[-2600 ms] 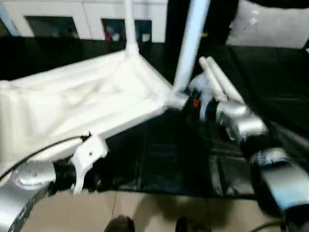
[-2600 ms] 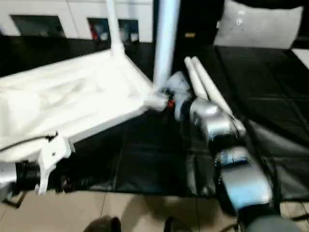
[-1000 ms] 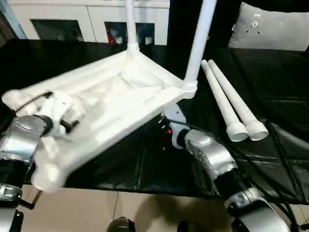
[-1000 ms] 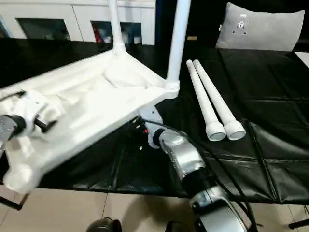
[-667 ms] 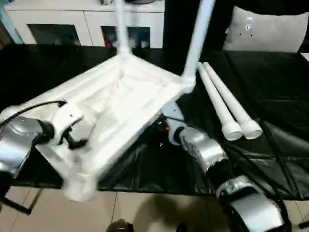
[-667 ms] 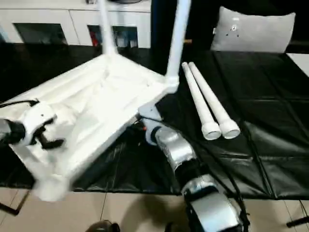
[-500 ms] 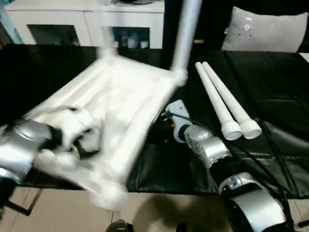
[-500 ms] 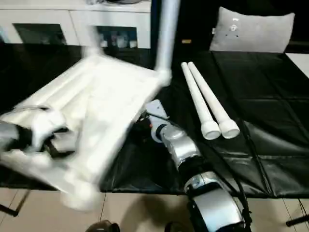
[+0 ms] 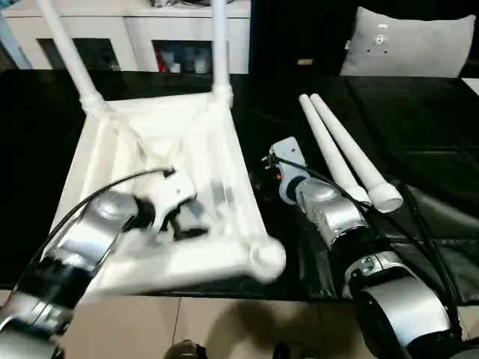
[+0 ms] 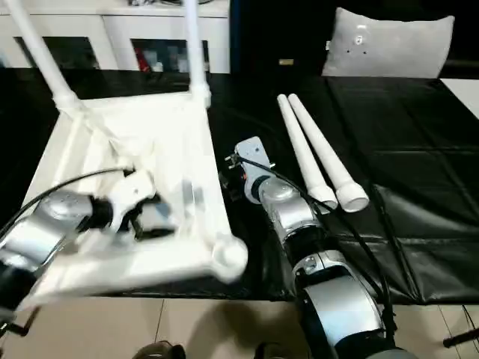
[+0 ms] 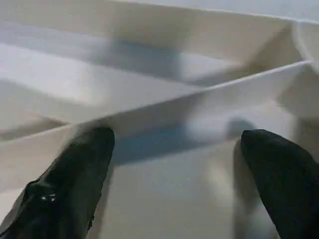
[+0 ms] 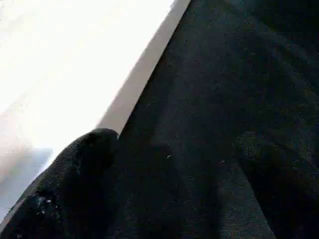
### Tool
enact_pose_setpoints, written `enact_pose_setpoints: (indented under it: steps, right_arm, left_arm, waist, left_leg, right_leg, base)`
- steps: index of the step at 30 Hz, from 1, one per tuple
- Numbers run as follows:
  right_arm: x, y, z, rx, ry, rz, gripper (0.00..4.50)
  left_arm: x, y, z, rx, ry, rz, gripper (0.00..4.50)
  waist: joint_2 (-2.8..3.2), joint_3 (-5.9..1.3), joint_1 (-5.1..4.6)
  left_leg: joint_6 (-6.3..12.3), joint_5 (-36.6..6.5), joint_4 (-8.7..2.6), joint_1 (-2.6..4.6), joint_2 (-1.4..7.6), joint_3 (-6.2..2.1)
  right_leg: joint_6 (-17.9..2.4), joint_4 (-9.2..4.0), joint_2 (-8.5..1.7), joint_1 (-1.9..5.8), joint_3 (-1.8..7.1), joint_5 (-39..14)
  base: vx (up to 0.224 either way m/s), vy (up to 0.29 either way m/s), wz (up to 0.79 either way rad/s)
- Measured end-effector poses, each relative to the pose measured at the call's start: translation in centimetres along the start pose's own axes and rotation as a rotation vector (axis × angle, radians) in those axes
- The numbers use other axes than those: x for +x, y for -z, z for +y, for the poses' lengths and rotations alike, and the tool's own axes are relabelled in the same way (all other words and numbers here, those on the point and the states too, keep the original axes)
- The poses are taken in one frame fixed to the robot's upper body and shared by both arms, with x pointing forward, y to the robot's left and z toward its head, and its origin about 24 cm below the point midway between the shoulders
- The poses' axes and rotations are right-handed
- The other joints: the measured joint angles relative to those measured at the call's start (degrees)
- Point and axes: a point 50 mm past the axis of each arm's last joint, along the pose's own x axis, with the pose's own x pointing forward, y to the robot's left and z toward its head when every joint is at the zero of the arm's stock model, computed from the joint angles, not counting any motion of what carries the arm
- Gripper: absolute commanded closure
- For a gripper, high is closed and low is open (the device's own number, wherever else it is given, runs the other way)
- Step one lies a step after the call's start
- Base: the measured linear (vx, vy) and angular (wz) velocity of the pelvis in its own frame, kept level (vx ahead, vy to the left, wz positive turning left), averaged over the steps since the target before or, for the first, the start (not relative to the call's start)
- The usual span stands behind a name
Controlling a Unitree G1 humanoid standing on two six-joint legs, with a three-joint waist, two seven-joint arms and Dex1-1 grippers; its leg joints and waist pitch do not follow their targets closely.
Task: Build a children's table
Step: Rotate table base
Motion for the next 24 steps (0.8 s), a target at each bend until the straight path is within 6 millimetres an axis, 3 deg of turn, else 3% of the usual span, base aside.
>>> enact_pose_setpoints:
  steps: [7, 11, 14, 18, 24]
  right_arm:
    - [-2.3, -3.4, -3.3, 0.021, 0.072, -0.169, 0.0]
    - [-3.1, -3.6, -4.9, 0.037, 0.179, -0.165, 0.0]
    - [-3.6, -2.9, -5.6, 0.078, 0.208, -0.041, 0.0]
    - [-3.8, -1.9, -6.3, 0.112, 0.244, 0.083, 0.0]
    - [-4.0, -2.5, -8.2, 0.123, 0.287, 0.172, 0.0]
  left_arm:
    - [1.9, -1.9, -0.1, -0.065, -0.105, -0.169, 0.02]
    - [2.5, -2.4, -0.3, -0.08, -0.151, -0.22, 0.02]
    - [2.9, -2.5, -0.2, -0.105, -0.243, -0.253, 0.02]
    - [2.0, -2.8, 0.5, -0.133, -0.3, -0.306, 0.02]
    - [0.4, -3.9, -1.7, -0.131, -0.121, -0.399, 0.02]
  waist:
    - [-0.04, -0.03, 0.53]
    - [-0.02, -0.04, 0.67]
    - [0.0, -0.05, 0.6]
    - [0.12, -0.08, 0.11]
    - [0.33, -0.21, -0.11]
  left_leg:
    - [0.04, 0.0, 0.0, -0.14, 0.0, 0.0]
    - [0.04, 0.0, 0.0, -0.19, -0.01, 0.0]
    - [0.03, 0.0, 0.02, -0.16, 0.01, -0.02]
    - [0.01, 0.0, 0.03, -0.13, 0.0, -0.02]
    - [0.01, 0.0, 0.01, -0.15, 0.03, -0.02]
  right_leg:
    - [-0.2, -0.05, 0.0, -0.02, -0.01, 0.1]
    - [-0.2, -0.06, 0.0, -0.09, -0.03, 0.1]
    - [-0.2, -0.05, 0.01, -0.06, -0.06, 0.1]
    - [0.0, -0.05, 0.0, -0.07, -0.06, 0.0]
    - [-0.3, -0.01, 0.0, -0.1, -0.11, 0.1]
  base:
    - [0.0, 0.0, 0.0]
    - [0.0, 0.0, 0.0]
    - [0.0, 0.0, 0.0]
    - [0.0, 0.0, 0.0]
    - [0.0, 0.0, 0.0]
